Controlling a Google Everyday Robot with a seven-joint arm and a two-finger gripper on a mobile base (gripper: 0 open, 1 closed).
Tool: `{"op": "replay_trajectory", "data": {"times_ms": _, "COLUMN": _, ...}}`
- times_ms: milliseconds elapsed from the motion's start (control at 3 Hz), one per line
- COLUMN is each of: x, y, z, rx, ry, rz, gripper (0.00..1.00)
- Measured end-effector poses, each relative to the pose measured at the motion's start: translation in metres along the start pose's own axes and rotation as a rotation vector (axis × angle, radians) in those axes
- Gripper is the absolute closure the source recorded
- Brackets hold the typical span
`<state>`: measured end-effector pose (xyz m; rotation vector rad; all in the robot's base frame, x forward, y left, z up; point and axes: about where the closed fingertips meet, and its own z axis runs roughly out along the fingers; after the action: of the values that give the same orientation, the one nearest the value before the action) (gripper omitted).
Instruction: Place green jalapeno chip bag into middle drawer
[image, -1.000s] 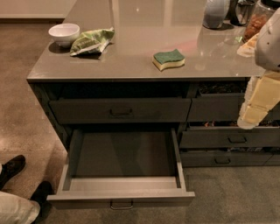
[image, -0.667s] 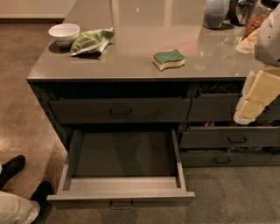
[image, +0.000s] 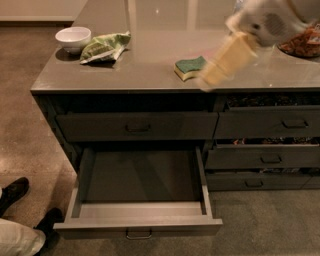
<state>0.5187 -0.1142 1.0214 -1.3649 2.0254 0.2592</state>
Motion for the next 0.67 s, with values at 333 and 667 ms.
{"op": "replay_trajectory", "data": {"times_ms": 333, "x": -0.062, "y": -0.016, "z": 0.036, "rx": 0.015, "ry": -0.118, "rz": 0.023, "gripper": 0.0}}
{"op": "replay_trajectory", "data": {"times_ms": 667, "x": -0.108, "y": -0.037, "z": 0.076, "rx": 0.042, "ry": -0.183, "rz": 0.036, "gripper": 0.0}}
